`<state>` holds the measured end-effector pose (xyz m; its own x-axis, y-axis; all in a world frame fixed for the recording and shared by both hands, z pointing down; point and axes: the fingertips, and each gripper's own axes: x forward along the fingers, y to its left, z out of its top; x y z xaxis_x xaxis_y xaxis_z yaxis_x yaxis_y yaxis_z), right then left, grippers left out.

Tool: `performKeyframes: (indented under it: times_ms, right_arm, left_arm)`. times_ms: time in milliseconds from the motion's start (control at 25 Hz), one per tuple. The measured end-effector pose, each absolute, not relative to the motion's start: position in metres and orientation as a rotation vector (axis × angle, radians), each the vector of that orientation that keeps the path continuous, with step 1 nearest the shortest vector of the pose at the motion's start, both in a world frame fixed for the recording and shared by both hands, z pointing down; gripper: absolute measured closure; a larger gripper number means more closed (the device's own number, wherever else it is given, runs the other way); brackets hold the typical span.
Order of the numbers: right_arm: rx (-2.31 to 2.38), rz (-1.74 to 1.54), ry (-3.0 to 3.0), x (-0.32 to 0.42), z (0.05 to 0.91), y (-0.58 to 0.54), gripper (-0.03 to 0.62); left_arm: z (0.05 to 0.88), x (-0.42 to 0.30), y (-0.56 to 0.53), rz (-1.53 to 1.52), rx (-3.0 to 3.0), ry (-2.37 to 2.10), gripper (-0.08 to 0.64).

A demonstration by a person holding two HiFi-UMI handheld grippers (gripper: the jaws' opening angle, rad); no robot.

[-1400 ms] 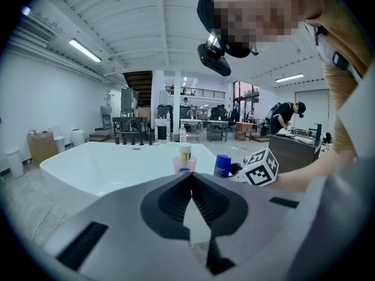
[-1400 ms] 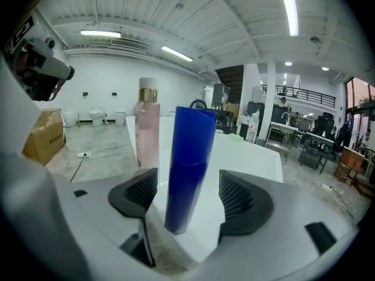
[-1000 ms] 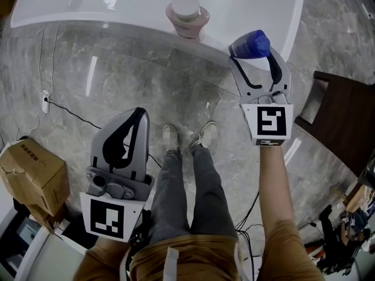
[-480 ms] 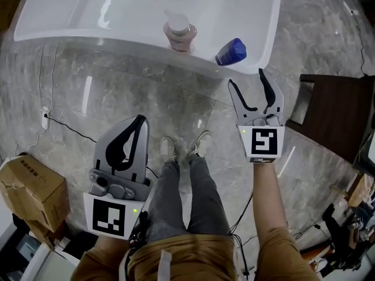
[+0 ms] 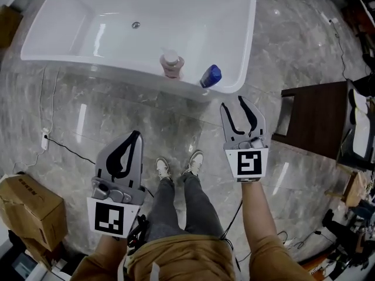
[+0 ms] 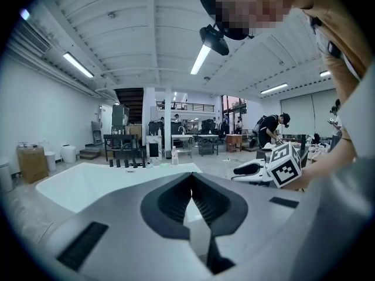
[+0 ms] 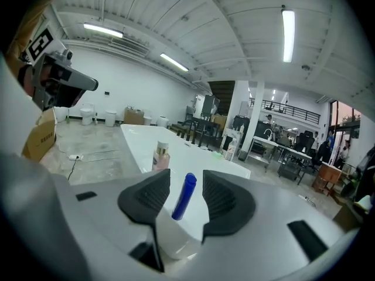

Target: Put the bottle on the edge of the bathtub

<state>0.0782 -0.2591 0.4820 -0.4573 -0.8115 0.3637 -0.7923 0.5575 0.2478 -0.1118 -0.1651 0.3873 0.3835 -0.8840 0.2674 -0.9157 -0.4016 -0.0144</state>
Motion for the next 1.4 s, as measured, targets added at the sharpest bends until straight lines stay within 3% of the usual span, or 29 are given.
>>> performKeyframes:
  times_ms: [240, 400, 1400]
  right_arm:
    - [1.345, -0.066, -2.338, 0.087, 0.436, -0.238, 0.549]
    - [1.402, -0.072, -2.349, 0.097, 0.396, -0.227, 0.584]
    - [1.609, -0.157, -2.404, 0.143, 0.213, -0.164, 0.586]
  left_arm:
    - [0.357, -0.109, -0.155, 0.338, 2.530, -1.631, 0.554]
    - [0.335, -0.103, -0.154, 0.311, 2.561, -1.617, 0.554]
    - [0.209, -0.105, -0.127, 0.153, 2.716, -1.676, 0.554]
